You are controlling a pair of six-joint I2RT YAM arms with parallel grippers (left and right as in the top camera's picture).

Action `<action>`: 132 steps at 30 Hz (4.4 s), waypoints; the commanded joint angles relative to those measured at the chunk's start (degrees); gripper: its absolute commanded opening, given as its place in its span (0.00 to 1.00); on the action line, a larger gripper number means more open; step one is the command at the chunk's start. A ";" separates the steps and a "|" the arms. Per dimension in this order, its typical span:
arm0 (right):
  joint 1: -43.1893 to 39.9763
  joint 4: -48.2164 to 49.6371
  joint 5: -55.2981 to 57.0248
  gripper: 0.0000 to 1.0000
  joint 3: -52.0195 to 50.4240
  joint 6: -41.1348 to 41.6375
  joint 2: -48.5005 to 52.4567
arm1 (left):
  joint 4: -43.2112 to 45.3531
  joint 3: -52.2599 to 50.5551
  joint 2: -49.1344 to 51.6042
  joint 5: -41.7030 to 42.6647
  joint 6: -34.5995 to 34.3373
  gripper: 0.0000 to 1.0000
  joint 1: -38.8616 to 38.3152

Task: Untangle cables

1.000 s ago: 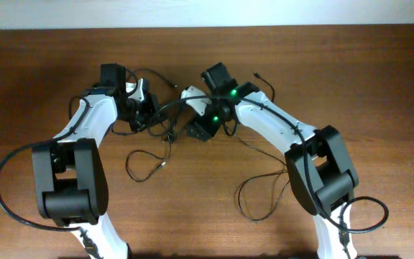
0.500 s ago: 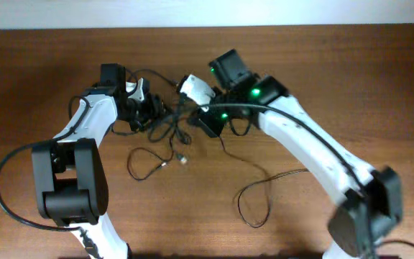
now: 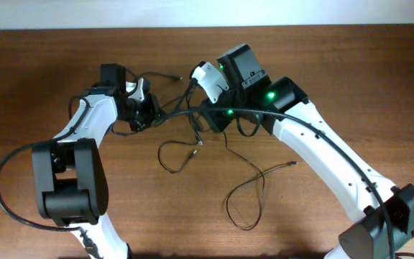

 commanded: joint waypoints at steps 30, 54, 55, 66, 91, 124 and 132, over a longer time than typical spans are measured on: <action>0.09 10.51 -0.87 0.04 -2.78 6.01 8.57 | 2.43 -0.35 0.63 18.14 7.89 0.05 0.28; -9.79 12.74 -14.12 0.04 -2.75 6.29 -13.73 | 0.66 -0.35 0.63 3.10 0.61 0.01 0.28; -9.79 12.07 -13.77 0.04 -2.75 6.29 -14.29 | 0.66 -0.35 0.63 3.10 0.63 0.02 0.28; -9.79 -18.08 14.93 0.04 -2.78 6.32 -11.43 | 0.63 -0.35 0.63 3.06 0.66 0.08 0.28; 3.52 -6.12 -3.63 0.65 -24.06 13.55 0.50 | 0.66 -0.35 0.63 2.86 0.66 0.15 0.28; 23.61 7.89 25.97 0.04 -27.58 41.09 8.37 | 0.66 -0.35 0.63 2.21 0.63 0.16 0.28; 9.44 -15.23 31.69 0.04 -3.67 28.13 0.44 | 0.63 -0.35 0.63 2.21 0.63 0.16 0.28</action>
